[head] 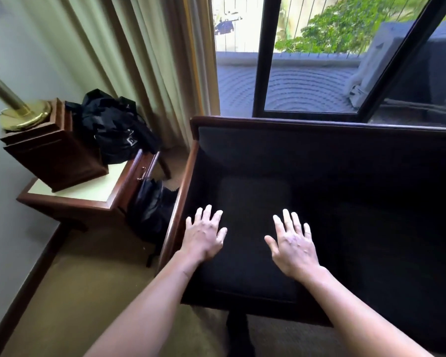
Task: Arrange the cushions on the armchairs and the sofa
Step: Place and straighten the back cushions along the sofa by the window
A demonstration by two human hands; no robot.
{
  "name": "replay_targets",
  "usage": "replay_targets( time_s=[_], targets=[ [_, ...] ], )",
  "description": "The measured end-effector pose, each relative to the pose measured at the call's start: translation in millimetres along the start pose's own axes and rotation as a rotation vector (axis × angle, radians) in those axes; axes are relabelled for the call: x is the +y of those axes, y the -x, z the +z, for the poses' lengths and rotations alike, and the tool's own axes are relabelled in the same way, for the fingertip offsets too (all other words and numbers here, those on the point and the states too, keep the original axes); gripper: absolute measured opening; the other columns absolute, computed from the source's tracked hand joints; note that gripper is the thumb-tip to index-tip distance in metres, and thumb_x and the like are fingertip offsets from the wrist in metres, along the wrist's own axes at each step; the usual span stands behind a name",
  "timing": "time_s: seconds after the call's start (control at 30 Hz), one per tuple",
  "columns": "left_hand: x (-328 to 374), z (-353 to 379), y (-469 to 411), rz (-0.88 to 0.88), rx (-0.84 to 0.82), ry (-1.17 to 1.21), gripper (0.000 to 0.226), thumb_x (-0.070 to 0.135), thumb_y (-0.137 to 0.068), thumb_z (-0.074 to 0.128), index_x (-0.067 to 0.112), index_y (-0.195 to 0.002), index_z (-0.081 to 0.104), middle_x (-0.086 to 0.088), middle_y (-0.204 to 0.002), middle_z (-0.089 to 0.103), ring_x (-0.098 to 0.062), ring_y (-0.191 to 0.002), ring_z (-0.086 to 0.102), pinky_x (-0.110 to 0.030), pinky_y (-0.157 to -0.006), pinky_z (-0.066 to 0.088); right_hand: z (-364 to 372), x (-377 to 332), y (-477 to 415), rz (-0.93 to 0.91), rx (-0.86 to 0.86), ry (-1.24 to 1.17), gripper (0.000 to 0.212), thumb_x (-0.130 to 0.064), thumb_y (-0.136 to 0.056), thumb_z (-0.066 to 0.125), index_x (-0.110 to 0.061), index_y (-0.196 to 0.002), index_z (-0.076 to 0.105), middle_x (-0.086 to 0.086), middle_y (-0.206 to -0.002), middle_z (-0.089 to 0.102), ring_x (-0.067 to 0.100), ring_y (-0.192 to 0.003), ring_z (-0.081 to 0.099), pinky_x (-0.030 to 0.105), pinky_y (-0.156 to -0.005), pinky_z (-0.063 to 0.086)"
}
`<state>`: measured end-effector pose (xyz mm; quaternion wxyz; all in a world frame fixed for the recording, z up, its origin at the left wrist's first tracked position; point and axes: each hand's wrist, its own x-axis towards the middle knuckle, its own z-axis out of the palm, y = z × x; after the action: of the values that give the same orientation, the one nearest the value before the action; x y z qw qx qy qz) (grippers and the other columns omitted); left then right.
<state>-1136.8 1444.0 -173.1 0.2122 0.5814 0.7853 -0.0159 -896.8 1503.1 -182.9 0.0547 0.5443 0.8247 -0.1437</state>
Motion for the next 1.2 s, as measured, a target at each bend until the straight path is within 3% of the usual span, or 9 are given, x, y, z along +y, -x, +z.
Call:
replay_targets(
  time_s=[0.2,0.43,0.6,0.73,0.8,0.93,1.1,1.2],
  targets=[
    [-20.0,33.7,-97.8,-0.089,-0.094,0.135,0.072,0.053,-0.107,0.048,0.022,-0.168,0.027,-0.009,-0.177,0.020,-0.029,-0.163,0.019,-0.050,-0.128,0.026,44.0,19.5,-84.7,0.095,-0.084,-0.031,0.066,-0.051,-0.105,0.033,-0.018,-0.161,0.020,0.011,-0.170,0.008,0.028,-0.158,0.003,0.049,-0.125,0.013],
    [-42.7,98.7,-186.7,-0.381,-0.141,0.506,0.097,0.062,-0.095,0.066,0.020,-0.170,0.022,-0.011,-0.174,0.025,-0.032,-0.159,0.030,-0.046,-0.126,0.033,120.1,57.0,-170.4,0.312,-0.204,-0.131,0.070,-0.052,-0.104,0.034,-0.011,-0.159,0.019,0.011,-0.169,0.012,0.029,-0.155,0.015,0.048,-0.119,0.029],
    [-60.7,141.6,-228.6,-0.561,-0.129,0.716,0.112,0.058,-0.089,0.079,0.015,-0.171,0.015,-0.013,-0.169,0.040,-0.032,-0.154,0.041,-0.037,-0.124,0.033,167.5,72.4,-212.5,0.639,-0.172,-0.361,0.095,-0.066,-0.095,0.046,-0.008,-0.159,0.006,0.017,-0.164,0.018,0.038,-0.146,0.030,0.057,-0.102,0.044],
    [-71.0,165.6,-247.3,-0.674,-0.112,0.959,0.118,0.061,-0.071,0.092,0.016,-0.164,0.034,0.000,-0.153,0.059,-0.025,-0.142,0.057,-0.035,-0.120,0.042,196.0,75.5,-224.5,0.757,-0.026,-0.468,0.102,-0.080,-0.083,0.048,-0.020,-0.155,0.007,0.021,-0.154,0.033,0.044,-0.131,0.046,0.060,-0.091,0.049],
    [-77.9,174.6,-254.8,-0.692,-0.085,1.007,0.112,0.064,-0.057,0.098,0.020,-0.150,0.054,0.004,-0.138,0.070,-0.020,-0.126,0.069,-0.039,-0.110,0.054,207.4,78.8,-225.5,0.759,0.039,-0.454,0.106,-0.084,-0.081,0.047,-0.020,-0.155,0.008,0.021,-0.151,0.037,0.046,-0.125,0.052,0.059,-0.088,0.050],
    [-84.7,178.1,-263.0,-0.682,-0.152,1.134,0.075,0.049,-0.064,0.099,0.021,-0.127,0.071,0.006,-0.113,0.081,-0.010,-0.097,0.079,-0.026,-0.075,0.061,224.5,87.0,-229.9,0.752,0.114,-0.412,0.103,-0.085,-0.082,0.042,-0.014,-0.153,0.019,0.022,-0.145,0.044,0.049,-0.113,0.059,0.058,-0.084,0.050],
    [-82.2,162.6,-260.9,-0.720,-0.382,1.276,0.066,0.040,-0.061,0.095,0.010,-0.118,0.082,-0.012,-0.111,0.083,-0.027,-0.098,0.082,-0.036,-0.083,0.062,233.4,93.5,-230.3,0.742,0.162,-0.446,0.094,-0.081,-0.087,0.040,-0.014,-0.151,0.023,0.020,-0.145,0.045,0.050,-0.108,0.061,0.057,-0.083,0.049],
    [-75.3,151.1,-250.9,-0.669,-0.382,1.309,0.060,0.023,-0.061,0.094,0.006,-0.117,0.082,-0.019,-0.114,0.081,-0.035,-0.099,0.081,-0.041,-0.085,0.063,231.5,100.8,-227.4,0.732,0.170,-0.475,0.089,-0.079,-0.091,0.034,-0.014,-0.151,0.025,0.018,-0.147,0.043,0.050,-0.109,0.061,0.056,-0.083,0.049]
  ],
)
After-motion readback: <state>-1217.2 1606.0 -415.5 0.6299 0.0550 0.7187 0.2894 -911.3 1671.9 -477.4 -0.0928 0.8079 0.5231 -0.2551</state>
